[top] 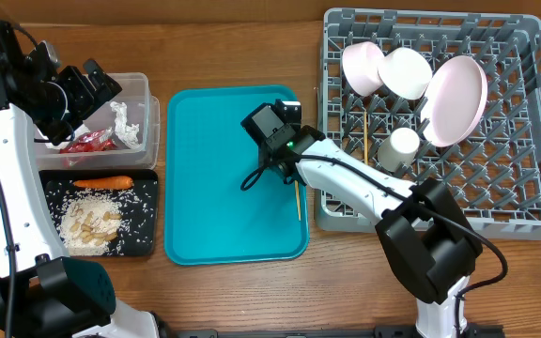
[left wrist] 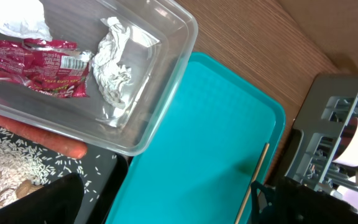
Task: Sort waste into correct bins and load items into the dishwasher
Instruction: 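Lower the right gripper onto the second chopstick and pinch it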
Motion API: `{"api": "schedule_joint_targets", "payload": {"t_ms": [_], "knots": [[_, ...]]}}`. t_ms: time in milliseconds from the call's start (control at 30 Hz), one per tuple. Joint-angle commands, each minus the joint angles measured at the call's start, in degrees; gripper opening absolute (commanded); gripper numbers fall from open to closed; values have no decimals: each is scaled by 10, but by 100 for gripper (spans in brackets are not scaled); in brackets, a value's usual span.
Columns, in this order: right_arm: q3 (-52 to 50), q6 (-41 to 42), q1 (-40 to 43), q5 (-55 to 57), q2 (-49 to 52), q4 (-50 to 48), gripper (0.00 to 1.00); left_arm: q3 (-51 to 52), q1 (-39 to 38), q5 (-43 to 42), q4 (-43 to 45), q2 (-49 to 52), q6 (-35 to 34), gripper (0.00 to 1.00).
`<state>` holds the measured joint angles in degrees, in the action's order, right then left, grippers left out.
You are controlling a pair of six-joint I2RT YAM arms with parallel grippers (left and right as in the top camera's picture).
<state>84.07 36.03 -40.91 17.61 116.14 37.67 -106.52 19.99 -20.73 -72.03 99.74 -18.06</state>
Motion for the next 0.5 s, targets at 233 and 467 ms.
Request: {"api": "schedule_joint_targets", "payload": {"t_ms": [233,467], "knots": [[-2,5,2,-27,34,-1,57,-12,-1,4,1,-11,-8,100],[-2,5,11,-34,43,1,59,-12,-1,4,1,-11,-8,100]]}}
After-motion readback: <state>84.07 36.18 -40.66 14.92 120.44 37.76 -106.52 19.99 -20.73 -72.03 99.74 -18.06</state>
